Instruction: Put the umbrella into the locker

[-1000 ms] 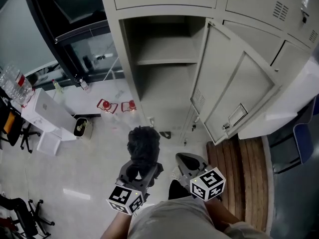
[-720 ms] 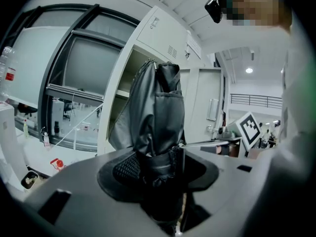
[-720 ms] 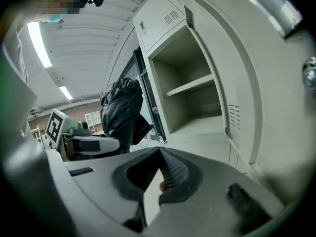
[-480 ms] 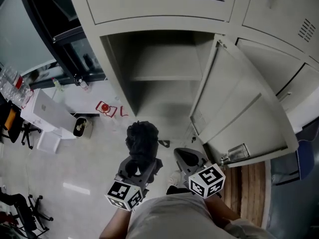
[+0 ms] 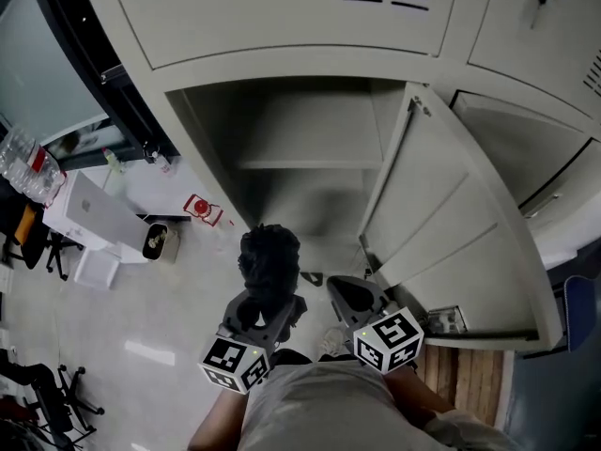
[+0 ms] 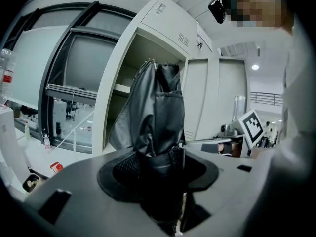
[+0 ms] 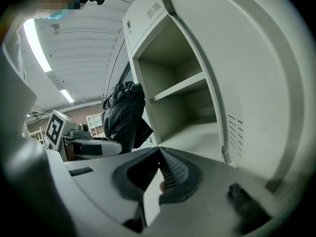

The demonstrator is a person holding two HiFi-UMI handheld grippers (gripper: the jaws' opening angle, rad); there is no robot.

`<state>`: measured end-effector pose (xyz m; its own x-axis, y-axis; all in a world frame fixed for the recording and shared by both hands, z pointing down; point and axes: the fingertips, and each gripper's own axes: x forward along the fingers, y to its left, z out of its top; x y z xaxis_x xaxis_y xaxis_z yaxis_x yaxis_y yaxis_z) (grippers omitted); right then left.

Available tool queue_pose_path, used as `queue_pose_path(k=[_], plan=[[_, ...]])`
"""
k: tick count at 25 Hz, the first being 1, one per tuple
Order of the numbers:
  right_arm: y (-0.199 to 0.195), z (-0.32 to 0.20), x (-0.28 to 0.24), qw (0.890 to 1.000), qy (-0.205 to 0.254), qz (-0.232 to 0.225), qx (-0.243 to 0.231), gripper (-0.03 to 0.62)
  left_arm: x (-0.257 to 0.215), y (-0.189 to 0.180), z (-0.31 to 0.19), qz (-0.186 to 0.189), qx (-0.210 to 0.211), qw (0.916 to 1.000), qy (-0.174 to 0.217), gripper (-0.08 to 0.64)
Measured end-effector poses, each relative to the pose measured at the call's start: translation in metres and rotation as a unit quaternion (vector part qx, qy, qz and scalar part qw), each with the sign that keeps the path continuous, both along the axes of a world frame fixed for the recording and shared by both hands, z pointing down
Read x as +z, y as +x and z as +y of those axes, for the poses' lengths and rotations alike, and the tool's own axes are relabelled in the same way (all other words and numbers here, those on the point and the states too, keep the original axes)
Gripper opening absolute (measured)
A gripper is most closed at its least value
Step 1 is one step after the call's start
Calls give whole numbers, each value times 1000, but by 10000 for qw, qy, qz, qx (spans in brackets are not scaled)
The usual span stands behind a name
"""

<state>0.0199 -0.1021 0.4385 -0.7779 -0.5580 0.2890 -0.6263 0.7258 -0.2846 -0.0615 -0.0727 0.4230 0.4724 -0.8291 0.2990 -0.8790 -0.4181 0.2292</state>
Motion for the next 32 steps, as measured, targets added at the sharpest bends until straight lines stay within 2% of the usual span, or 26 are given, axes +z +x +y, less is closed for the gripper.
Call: queue_pose_path(k=[17, 32], plan=[[-7, -35, -5, 9976, -37, 56, 695, 28, 26, -21, -52, -301, 579, 9962, -580, 225], [-12, -54, 0, 9962, -83, 102, 864, 28, 43, -11, -105, -534, 838, 9907, -927, 225]])
